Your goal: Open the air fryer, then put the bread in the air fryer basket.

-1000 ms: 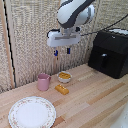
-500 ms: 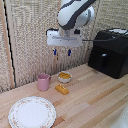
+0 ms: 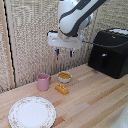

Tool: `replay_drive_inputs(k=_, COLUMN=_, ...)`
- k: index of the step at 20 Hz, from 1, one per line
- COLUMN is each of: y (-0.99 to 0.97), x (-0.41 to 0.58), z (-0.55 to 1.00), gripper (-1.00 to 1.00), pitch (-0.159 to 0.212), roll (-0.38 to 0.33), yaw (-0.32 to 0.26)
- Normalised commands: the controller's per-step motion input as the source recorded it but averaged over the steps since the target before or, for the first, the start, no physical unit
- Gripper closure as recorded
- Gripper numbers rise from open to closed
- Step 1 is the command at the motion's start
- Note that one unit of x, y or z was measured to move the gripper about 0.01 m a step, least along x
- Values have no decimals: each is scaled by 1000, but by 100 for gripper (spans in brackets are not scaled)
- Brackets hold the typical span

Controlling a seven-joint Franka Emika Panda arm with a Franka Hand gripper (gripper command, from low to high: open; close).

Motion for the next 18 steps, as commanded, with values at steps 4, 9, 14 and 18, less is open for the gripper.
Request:
replay_drive_inputs(k=4, y=96, x=-19, z=-49, gripper=-100, pitch=-30, roll=-375, yaw=-50)
replay_drive_inputs(k=9, y=123, x=-62, z=-50, gripper=-100, pitch=-58, roll=-375, yaw=-7)
replay_drive_inputs(k=14, y=143, x=0, z=-19, gripper=-100, pitch=-90, roll=-375, yaw=-9)
replay_drive_inputs(k=18, y=71, x=63, z=-67, gripper=-100, pitch=-87, roll=-375, yaw=-10)
